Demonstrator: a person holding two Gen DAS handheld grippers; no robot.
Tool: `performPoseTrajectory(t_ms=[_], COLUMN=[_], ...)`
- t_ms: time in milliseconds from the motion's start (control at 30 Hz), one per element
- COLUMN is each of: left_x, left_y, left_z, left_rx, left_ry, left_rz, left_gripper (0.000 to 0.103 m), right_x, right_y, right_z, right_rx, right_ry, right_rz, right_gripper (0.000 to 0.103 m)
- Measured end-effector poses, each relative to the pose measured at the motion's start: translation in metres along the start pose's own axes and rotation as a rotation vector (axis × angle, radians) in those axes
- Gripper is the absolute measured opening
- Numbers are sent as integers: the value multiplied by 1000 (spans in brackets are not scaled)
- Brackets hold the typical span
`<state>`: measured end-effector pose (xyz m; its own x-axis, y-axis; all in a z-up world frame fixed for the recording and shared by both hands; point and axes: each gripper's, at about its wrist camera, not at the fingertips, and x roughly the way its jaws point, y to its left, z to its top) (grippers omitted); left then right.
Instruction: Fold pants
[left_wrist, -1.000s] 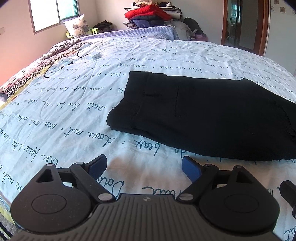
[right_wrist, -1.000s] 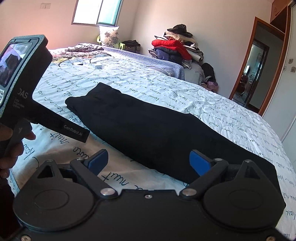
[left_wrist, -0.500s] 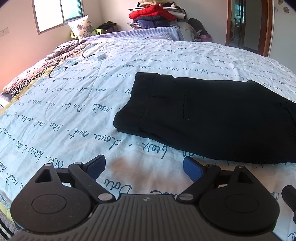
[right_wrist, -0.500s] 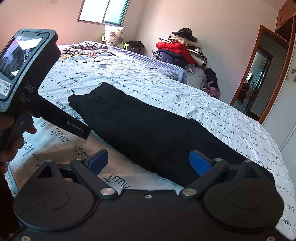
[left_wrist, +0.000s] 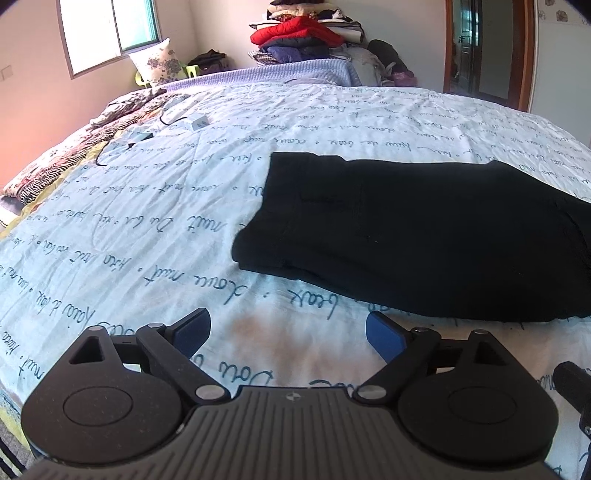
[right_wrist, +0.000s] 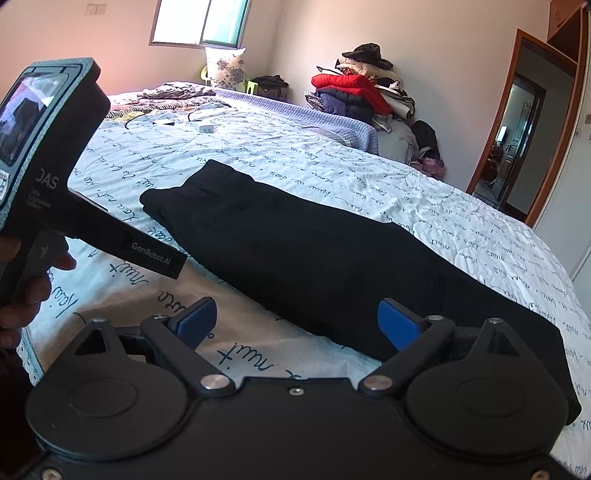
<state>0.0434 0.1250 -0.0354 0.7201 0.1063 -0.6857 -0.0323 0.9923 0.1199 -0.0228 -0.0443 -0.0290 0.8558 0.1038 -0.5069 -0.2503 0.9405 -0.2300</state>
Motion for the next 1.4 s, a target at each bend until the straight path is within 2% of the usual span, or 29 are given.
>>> performPoseTrajectory(t_ms=[167,233,333,400,433,567,667,867,933,1000,1067,1167,1300,1400], left_x=[-1,-1,1,3,4,7,9,18,23,29,35,48,75,93], left_y=[25,34,55,72,81,110,120,120,121,124,128,135,146,145], left_z=[7,11,19,24,26,33,34,36,37,39,41,45,46,52], left_rx=[-29,-20,-16,-44,-67,-171,-220,-235,-251,-279,-318,-410,-603,-720], left_ry=[-9,-18,-37,-28,-18,32,51,65,78,95,108,136,204,232], left_rz=[50,103,223,270,279,249,210,189,158,114,66,-71,-305,-435], left_gripper=[93,93,93,93,93,93,93,93,93,93,93,93,95,98], right_x=[14,23,41,56,63,88,99,107,108,110,108,102,93,83], right_y=[26,40,63,81,88,115,129,150,155,159,164,164,142,117], right_z=[17,24,32,36,37,42,46,45,43,42,39,36,54,71], right_rx=[-187,-270,-411,-511,-550,-658,-708,-831,-858,-879,-885,-874,-687,-534], right_ry=[-56,-75,-100,-104,-101,-67,-57,-62,-80,-87,-87,-105,-98,-90], right_rz=[-8,-5,-19,-32,-31,29,55,35,13,12,27,23,121,208], right_gripper=[88,85,81,75,68,50,49,48,47,39,23,19,16,16])
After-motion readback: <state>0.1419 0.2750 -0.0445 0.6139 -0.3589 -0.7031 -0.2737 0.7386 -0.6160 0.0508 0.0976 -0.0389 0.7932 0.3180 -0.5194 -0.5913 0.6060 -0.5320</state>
